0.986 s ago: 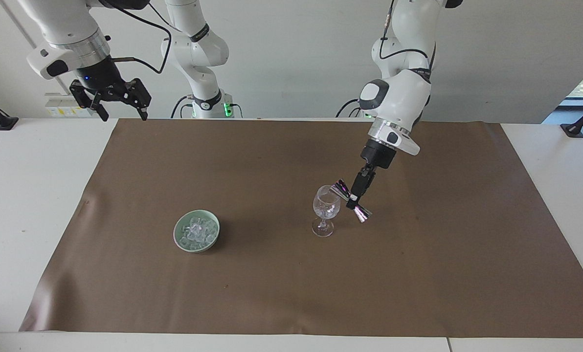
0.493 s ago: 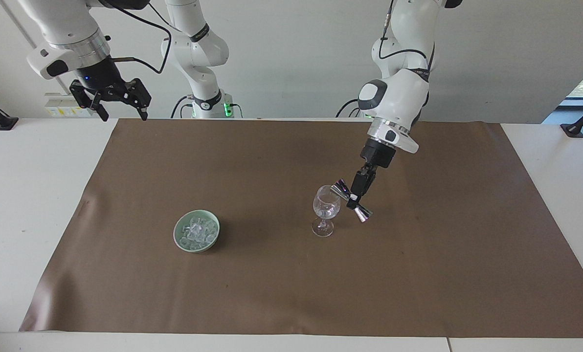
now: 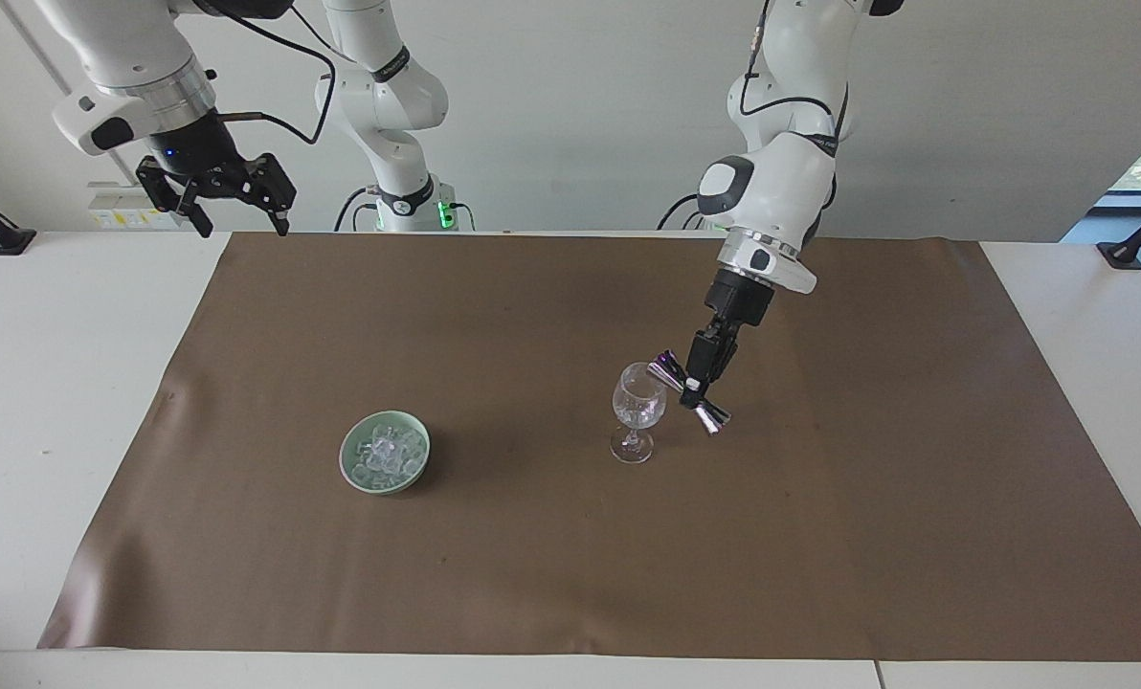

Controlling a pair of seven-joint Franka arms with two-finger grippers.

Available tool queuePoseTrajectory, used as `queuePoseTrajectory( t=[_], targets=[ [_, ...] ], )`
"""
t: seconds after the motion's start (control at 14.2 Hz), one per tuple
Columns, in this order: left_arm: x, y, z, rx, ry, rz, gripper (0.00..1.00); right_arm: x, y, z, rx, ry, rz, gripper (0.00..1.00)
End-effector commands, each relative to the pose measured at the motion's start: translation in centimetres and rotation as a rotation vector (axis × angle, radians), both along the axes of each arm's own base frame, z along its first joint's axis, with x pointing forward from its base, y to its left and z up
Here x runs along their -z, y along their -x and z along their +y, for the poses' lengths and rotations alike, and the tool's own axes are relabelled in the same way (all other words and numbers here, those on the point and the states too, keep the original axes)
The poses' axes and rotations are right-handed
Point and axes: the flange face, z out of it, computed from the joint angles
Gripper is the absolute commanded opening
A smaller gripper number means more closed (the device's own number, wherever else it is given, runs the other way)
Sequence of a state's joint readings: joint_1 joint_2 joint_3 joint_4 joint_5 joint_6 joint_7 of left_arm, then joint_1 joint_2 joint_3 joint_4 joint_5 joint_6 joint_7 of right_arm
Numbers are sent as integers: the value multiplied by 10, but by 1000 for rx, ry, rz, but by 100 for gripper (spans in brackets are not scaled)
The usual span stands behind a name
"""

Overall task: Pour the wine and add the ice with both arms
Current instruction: 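Hold the jigger tipped over the glass to pour with the left gripper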

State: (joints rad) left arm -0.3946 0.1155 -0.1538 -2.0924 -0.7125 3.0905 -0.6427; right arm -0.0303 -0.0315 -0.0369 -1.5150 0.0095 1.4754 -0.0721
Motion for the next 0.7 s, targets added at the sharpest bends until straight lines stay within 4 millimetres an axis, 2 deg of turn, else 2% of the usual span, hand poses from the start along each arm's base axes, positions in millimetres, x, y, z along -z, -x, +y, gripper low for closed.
queuePoseTrajectory(
  t=[0.0,0.63],
  targets=[
    [-2,12,2,13,-36,-40,0,0,3,-1,-3,-17,-5,100],
    [-2,14,-4,0,-34,-77,0,0,3,-1,-2,-17,-6,100]
  ],
)
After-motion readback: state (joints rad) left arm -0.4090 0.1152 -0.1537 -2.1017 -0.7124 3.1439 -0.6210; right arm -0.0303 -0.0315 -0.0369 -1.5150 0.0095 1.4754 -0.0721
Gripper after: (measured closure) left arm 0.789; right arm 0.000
